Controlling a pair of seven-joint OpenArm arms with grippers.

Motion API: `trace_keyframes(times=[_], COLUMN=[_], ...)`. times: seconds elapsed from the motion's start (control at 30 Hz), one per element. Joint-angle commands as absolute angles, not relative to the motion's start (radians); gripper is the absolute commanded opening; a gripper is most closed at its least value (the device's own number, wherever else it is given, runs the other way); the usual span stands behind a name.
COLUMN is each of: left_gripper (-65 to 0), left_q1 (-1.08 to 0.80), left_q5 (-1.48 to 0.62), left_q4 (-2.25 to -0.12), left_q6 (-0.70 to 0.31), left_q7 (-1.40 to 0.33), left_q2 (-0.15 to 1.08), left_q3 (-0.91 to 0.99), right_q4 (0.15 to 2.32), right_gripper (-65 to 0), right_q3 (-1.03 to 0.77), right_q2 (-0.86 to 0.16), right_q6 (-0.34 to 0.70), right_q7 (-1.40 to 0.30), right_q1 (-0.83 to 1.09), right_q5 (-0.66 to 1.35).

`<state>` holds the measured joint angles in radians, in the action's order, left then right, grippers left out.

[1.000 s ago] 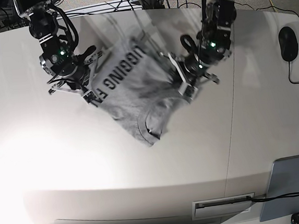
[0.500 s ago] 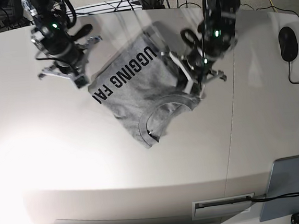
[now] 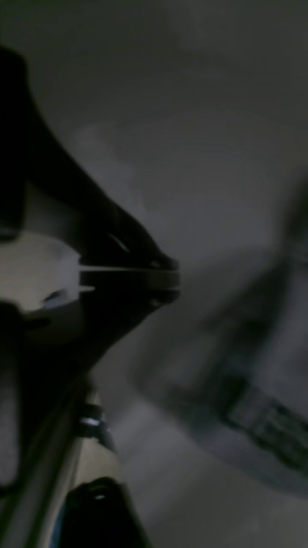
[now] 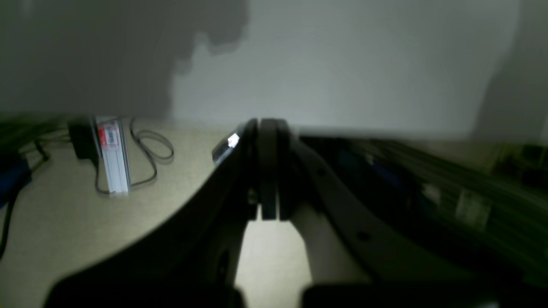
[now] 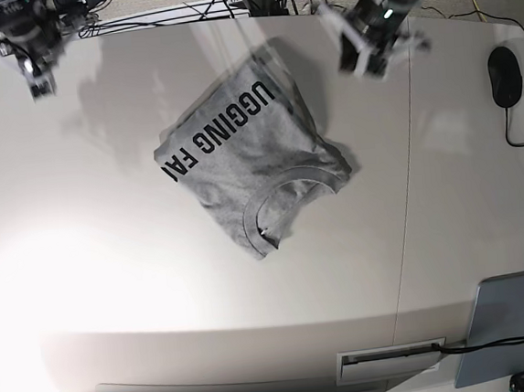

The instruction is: Fold the T-shirt properly

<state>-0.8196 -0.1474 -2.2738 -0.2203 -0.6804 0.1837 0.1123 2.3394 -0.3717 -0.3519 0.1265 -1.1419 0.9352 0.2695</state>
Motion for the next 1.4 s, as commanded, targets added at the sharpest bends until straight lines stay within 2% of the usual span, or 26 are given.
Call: trace_keyframes(times=[0.0, 0.13, 0.3, 0.5, 0.7, 0.9, 1.07, 1.2, 1.37], left_gripper=[-65.0, -65.0, -65.0, -65.0, -65.0, -65.0, -65.0, -65.0, -65.0], left_q1=[-0.869, -1.016, -1.103, -1.066, -0.901, -0.696, -0.535, -0.438, -0.376], left_q5=[-0.186, -0.293, -0.366, -0.463, -0.461, -0.429, -0.412, -0.412, -0.411], left_q4=[-2.293, -2.285, -2.185, -1.841, -1.406, -1.000, -0.763, -0.645, -0.568], left_q6=[-0.253, -0.351, -0.453, -0.501, -0.590, -0.584, -0.557, -0.540, -0.440], left_q7=[-0.655, -0.659, -0.748, -0.736, -0.665, -0.539, -0.480, -0.470, -0.450], left_q2=[0.186, 0.186, 0.192, 0.236, 0.234, 0.229, 0.229, 0.223, 0.185], left_q3=[0.145, 0.275, 0.345, 0.301, 0.240, 0.182, 0.172, 0.173, 0.173], right_q4=[2.356, 2.356, 2.337, 2.030, 1.597, 1.114, 0.775, 0.611, 0.527], right_gripper=[-65.0, -65.0, -65.0, -65.0, -65.0, -65.0, -65.0, -65.0, -65.0], right_q3=[-0.398, -0.419, -0.419, -0.419, -0.419, -0.419, -0.418, -0.418, -0.418], right_q2=[-0.362, -0.333, -0.231, -0.165, -0.167, -0.201, -0.239, -0.249, -0.241], right_q6=[0.131, 0.140, 0.220, 0.319, 0.367, 0.477, 0.562, 0.614, 0.613], right_q7=[-1.118, -1.109, -1.129, -1.043, -0.993, -0.861, -0.688, -0.572, -0.567], right_q1=[0.985, 1.131, 1.213, 1.171, 0.949, 0.702, 0.531, 0.416, 0.329], right_q5=[0.282, 0.290, 0.290, 0.244, 0.159, 0.118, 0.109, 0.049, 0.025])
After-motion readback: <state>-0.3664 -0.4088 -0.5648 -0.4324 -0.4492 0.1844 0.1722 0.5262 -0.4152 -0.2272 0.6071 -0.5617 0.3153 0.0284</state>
